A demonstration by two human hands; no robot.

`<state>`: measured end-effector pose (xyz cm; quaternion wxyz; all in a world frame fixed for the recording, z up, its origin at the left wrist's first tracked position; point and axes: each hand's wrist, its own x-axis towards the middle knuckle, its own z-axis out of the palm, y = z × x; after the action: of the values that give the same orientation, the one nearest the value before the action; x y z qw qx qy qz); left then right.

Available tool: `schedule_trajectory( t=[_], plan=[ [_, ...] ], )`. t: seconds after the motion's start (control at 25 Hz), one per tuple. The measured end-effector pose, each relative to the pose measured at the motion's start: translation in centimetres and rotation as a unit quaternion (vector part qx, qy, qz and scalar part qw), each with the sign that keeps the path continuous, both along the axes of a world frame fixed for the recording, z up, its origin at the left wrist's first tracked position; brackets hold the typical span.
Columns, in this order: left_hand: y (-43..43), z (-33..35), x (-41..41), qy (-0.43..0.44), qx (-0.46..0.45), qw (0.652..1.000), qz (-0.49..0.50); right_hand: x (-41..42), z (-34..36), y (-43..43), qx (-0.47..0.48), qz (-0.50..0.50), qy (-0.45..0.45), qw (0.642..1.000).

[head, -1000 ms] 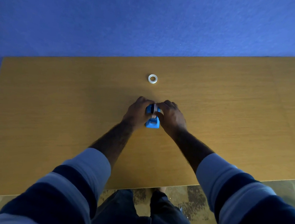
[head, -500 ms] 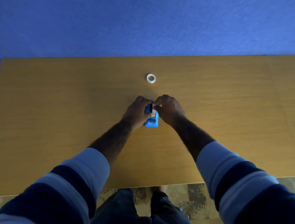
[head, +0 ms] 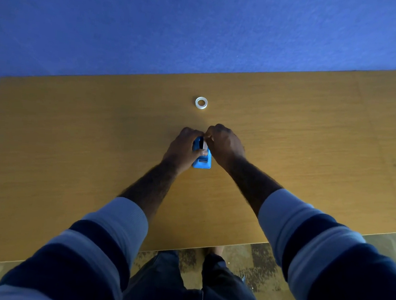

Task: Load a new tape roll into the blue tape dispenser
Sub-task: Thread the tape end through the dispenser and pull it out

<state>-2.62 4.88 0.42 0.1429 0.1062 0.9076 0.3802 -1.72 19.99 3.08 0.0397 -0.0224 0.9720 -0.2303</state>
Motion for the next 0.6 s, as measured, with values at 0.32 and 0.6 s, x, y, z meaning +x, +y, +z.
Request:
schedule_trajectory(
  t=[0.32,0.6],
  plan=[
    [-0.2,0.0,-0.3,-0.007,-0.008,1.000,-0.016,2.8,-0.7,0.4,-0.022,0.015,0.018,0.999],
    [-0.4,-0.1,-0.3,-0.008,-0.004,1.000,-0.021,0.3,-0.3,0.8,-0.056,-0.006,-0.049,0.997]
  ],
)
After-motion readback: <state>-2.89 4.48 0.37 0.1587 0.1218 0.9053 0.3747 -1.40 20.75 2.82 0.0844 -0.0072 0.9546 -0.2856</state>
